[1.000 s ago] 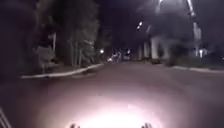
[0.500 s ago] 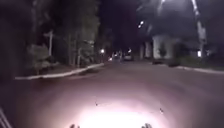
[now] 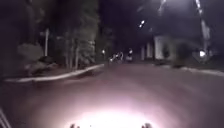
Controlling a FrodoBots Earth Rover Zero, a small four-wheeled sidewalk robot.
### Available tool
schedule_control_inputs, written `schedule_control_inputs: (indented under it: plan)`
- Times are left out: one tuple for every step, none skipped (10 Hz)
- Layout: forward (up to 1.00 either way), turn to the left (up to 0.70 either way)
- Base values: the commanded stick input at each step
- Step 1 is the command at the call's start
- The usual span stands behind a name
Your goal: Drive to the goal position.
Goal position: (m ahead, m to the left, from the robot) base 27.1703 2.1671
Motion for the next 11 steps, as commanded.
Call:
schedule_control_inputs:
  plan:
    - [0.85, -0.32]
    - [0.85, -0.05]
    - [0.85, 0.00]
    - [0.85, 0.00]
    - [0.85, 0.00]
    - [0.85, 0.00]
    - [0.85, 0.00]
    - [0.85, 0.00]
    - [0.85, 0.00]
    - [0.85, 0.00]
    - [0.85, 0.00]
